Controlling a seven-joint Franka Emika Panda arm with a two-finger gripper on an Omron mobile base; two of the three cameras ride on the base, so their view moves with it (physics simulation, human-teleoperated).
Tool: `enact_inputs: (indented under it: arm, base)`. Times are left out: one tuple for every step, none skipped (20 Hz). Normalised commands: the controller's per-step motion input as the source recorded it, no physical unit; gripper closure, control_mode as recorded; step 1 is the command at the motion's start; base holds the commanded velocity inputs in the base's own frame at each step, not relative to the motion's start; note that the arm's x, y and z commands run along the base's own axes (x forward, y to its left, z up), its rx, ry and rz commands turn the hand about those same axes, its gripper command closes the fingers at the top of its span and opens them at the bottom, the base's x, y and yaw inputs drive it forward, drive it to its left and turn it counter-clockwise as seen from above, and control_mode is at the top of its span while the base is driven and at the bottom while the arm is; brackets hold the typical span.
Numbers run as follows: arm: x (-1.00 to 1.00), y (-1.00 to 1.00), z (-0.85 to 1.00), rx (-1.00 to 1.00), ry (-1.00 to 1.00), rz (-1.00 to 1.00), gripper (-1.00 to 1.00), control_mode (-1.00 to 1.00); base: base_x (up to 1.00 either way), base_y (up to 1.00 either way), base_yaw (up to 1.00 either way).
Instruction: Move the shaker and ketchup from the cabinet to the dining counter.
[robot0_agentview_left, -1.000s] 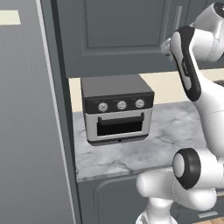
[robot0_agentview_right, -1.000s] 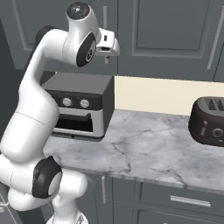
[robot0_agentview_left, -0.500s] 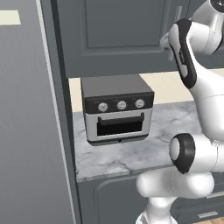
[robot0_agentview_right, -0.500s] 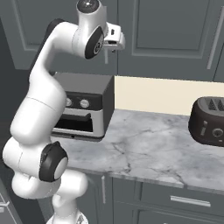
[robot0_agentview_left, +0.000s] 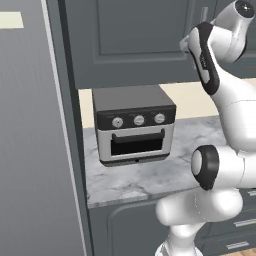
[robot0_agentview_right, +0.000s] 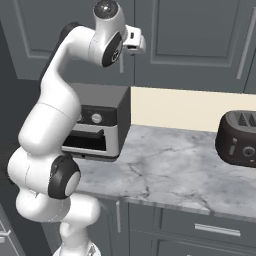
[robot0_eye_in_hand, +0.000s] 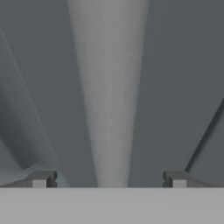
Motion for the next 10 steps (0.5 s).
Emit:
enact_inputs:
  arm:
    - [0.31, 0.00, -0.05, 0.01, -0.06, 0.00, -1.00, -1.00]
    - [0.32, 0.00, -0.06, 0.03, -0.03, 0.00, -1.00, -1.00]
    - [0.34, 0.00, -0.08, 0.05, 0.00, 0.00, -1.00, -1.00]
    - [0.35, 0.00, -0.08, 0.05, 0.00, 0.00, -1.00, -1.00]
    - [0.37, 0.00, -0.09, 0.05, 0.00, 0.00, -1.00, -1.00]
    - [0.38, 0.02, -0.06, 0.05, -0.01, 0.00, -1.00, -1.00]
    - [0.37, 0.08, -0.09, 0.05, -0.01, 0.00, 1.00, -1.00]
    - [0.36, 0.17, -0.14, 0.03, -0.01, 0.00, 1.00, -1.00]
    - [0.34, 0.17, -0.18, 0.04, 0.00, 0.00, 1.00, -1.00]
    - [0.35, 0.17, -0.20, 0.05, 0.00, 0.00, 1.00, -1.00]
  base:
    - [0.00, 0.00, 0.00]
    - [0.00, 0.00, 0.00]
    - [0.00, 0.00, 0.00]
    - [0.00, 0.00, 0.00]
    - [0.00, 0.00, 0.00]
    - [0.00, 0.00, 0.00]
    - [0.00, 0.00, 0.00]
    - [0.00, 0.00, 0.00]
    - [0.00, 0.00, 0.00]
    - [0.00, 0.00, 0.00]
